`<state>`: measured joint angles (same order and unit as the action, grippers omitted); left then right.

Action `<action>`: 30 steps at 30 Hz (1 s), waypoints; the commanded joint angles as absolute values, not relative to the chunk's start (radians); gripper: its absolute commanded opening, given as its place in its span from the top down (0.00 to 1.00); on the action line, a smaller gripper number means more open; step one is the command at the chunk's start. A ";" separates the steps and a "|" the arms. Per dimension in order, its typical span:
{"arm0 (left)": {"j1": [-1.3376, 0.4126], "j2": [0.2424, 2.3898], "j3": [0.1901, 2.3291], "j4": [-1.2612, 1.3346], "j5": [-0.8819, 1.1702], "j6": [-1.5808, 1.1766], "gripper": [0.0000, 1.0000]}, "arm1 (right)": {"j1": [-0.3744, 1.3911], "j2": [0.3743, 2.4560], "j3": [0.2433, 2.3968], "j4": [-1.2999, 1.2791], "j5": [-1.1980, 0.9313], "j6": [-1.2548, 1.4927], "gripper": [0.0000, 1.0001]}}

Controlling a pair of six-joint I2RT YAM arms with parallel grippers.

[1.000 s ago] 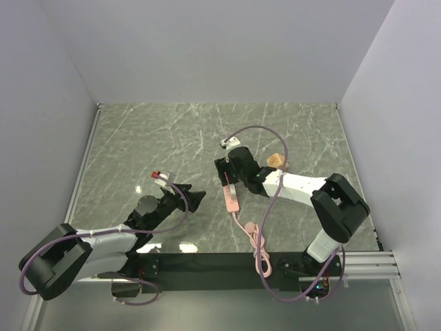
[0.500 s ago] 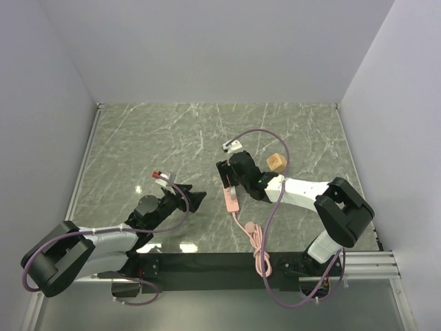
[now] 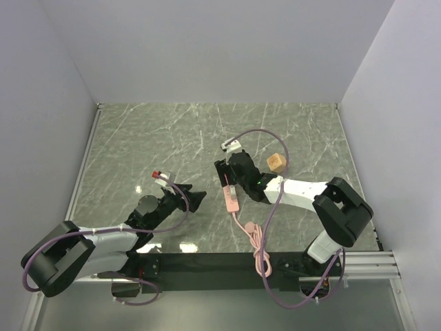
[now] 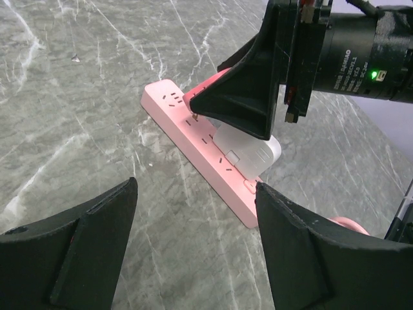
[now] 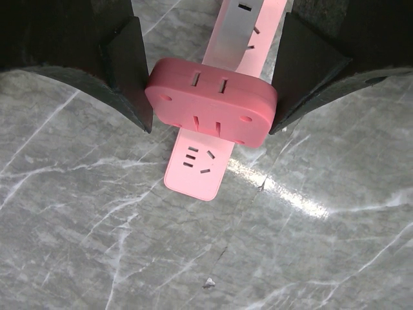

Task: Insert the plug

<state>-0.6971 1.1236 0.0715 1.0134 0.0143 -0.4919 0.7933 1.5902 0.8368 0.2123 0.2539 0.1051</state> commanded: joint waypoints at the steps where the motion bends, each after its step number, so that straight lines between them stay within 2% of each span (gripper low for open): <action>1: -0.690 1.124 0.063 1.077 0.031 -0.494 0.21 | 0.805 1.598 0.818 0.285 0.264 0.094 1.00; 30: -0.680 1.180 0.058 1.132 0.061 -0.497 0.21 | 0.822 1.629 0.790 0.334 0.344 0.046 1.00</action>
